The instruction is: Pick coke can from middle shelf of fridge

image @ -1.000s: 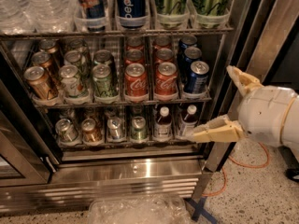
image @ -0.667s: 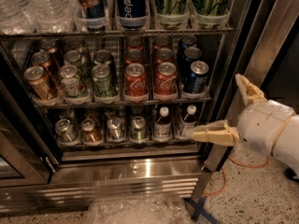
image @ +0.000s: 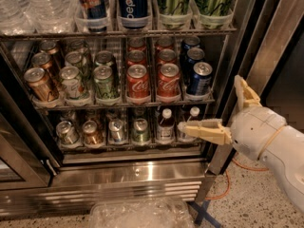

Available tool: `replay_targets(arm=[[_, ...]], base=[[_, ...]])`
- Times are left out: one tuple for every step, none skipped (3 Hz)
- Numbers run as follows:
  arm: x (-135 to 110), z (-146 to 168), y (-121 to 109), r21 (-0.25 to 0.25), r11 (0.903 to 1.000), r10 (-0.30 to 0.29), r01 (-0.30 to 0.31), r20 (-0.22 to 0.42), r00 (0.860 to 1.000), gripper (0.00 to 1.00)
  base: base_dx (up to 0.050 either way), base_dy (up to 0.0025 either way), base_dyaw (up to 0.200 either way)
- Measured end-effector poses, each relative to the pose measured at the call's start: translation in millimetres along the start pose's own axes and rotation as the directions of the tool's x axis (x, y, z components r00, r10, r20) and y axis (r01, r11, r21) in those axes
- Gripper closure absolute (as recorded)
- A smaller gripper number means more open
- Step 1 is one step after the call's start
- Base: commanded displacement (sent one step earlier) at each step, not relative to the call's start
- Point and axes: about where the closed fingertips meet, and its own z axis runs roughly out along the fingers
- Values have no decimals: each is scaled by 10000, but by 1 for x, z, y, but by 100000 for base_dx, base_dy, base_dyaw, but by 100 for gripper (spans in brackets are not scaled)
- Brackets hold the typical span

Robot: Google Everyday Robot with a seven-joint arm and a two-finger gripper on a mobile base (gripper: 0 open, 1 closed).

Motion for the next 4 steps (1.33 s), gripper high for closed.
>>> replay_targets(arm=[[0, 0, 0, 0, 10000, 0, 0, 0, 10000, 0], [-2, 6, 10, 170, 9994, 302, -307, 287, 9991, 0], [28, -5, 5, 1224, 9830, 1318, -1368, 481, 9901, 0], [43, -17, 6, 1893, 9612, 1918, -2007, 643, 9793, 0]], base=[[0, 0, 0], [0, 0, 0], [0, 0, 0], [0, 0, 0]])
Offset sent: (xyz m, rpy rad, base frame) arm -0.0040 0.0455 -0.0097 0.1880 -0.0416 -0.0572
